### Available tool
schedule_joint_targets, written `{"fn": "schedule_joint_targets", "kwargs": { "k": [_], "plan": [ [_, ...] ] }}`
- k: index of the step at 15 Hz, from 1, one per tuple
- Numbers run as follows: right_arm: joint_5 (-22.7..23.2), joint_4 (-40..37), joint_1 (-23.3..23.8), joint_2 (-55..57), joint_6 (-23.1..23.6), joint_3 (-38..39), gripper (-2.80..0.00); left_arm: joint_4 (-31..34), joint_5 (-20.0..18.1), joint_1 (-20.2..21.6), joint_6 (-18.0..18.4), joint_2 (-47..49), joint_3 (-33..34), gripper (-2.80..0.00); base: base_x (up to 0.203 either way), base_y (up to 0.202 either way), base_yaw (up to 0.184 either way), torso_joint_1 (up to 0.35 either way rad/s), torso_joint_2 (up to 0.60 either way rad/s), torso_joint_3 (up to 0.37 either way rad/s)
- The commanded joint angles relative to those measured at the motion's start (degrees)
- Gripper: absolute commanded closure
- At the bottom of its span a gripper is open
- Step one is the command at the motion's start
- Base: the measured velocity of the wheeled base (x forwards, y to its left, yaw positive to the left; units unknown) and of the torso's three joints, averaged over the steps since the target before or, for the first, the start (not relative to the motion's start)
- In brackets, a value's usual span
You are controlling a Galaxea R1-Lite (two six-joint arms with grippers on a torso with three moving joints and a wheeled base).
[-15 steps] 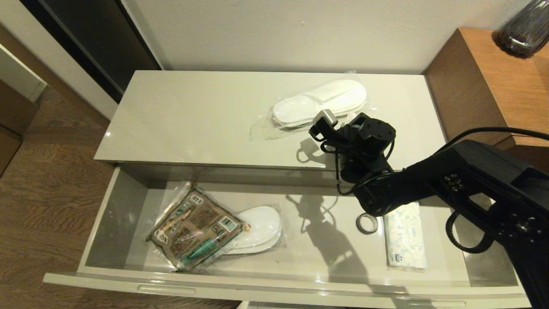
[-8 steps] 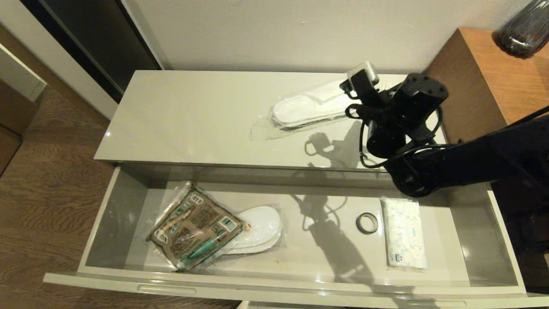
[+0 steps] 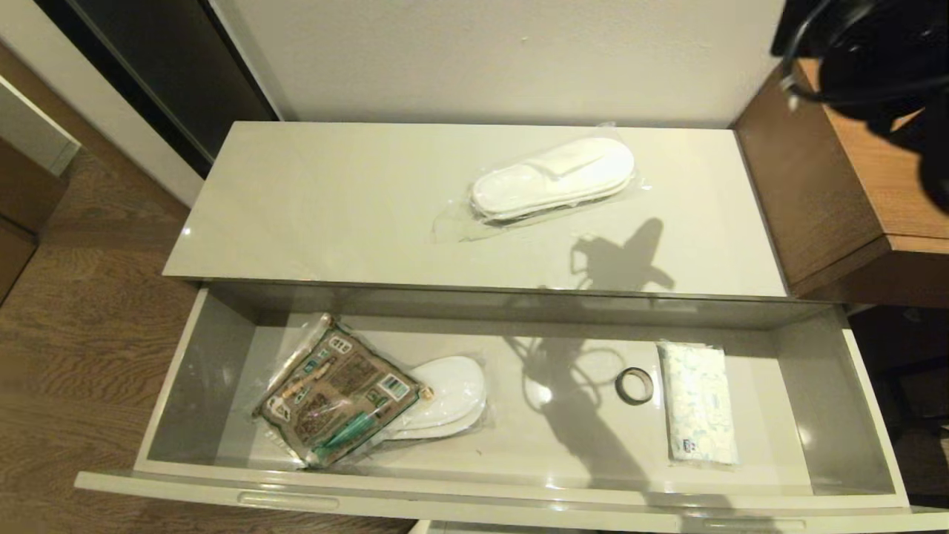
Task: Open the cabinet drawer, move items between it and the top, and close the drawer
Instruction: Pick up the disposable slippers on the table
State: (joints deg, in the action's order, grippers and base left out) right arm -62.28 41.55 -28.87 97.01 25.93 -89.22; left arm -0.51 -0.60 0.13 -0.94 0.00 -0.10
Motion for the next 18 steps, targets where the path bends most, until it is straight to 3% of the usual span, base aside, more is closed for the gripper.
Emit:
{"fn": "schedule_joint_targets", "kwargs": {
  "k": [1, 3, 8, 14, 15, 18],
  "plan": [
    [-0.7, -5.2, 1.4, -9.1, -4.0, -1.7, 0.0, 0.0, 0.0, 0.0, 0.0, 0.1, 0.0, 0.0, 0.0, 0.0, 0.0, 0.0, 0.0, 0.0],
    [-0.5, -10.7, 0.8, -12.5, -4.9, -4.0, 0.0, 0.0, 0.0, 0.0, 0.0, 0.1, 0.0, 0.0, 0.0, 0.0, 0.0, 0.0, 0.0, 0.0],
    [2.6, -16.8, -2.3, -18.3, -5.0, 1.2, 0.0, 0.0, 0.0, 0.0, 0.0, 0.1, 0.0, 0.0, 0.0, 0.0, 0.0, 0.0, 0.0, 0.0],
    [4.2, -49.1, -9.3, -19.8, -5.4, -19.8, 0.0, 0.0, 0.0, 0.0, 0.0, 0.1, 0.0, 0.0, 0.0, 0.0, 0.0, 0.0, 0.0, 0.0],
    [4.3, -54.4, -10.8, -19.9, -5.0, -21.7, 0.0, 0.0, 0.0, 0.0, 0.0, 0.1, 0.0, 0.0, 0.0, 0.0, 0.0, 0.0, 0.0, 0.0],
    [3.5, -60.9, -13.9, -22.2, -3.9, -21.2, 0.0, 0.0, 0.0, 0.0, 0.0, 0.1, 0.0, 0.0, 0.0, 0.0, 0.0, 0.0, 0.0, 0.0]
  ]
}}
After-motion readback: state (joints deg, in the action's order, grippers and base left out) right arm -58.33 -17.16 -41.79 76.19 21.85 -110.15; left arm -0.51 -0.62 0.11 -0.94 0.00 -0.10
